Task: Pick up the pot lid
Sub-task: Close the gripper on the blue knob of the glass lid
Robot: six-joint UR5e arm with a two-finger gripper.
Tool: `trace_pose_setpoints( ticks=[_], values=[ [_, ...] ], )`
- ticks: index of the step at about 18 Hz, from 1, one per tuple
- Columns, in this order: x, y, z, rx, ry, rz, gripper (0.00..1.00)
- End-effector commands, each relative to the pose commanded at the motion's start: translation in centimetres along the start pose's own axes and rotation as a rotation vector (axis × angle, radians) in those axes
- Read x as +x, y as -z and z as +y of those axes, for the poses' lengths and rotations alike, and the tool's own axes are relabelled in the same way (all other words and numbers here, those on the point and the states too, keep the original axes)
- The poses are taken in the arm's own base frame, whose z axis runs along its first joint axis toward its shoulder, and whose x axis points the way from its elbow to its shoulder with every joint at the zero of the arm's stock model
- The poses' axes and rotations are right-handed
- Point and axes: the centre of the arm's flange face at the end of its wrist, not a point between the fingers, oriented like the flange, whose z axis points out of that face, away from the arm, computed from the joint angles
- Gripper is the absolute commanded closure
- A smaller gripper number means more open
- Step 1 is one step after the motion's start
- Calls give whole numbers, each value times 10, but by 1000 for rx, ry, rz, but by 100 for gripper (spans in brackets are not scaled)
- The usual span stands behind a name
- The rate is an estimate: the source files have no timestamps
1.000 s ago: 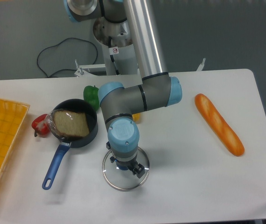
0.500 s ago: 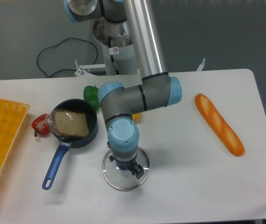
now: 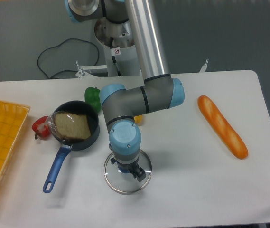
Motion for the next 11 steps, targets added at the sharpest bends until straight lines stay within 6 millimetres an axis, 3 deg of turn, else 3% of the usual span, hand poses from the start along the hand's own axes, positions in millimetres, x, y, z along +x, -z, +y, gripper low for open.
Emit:
trace_pose_setpoints(
  ticks=[11],
  values=[
    [3, -4, 1, -3, 3, 7, 0]
  ],
)
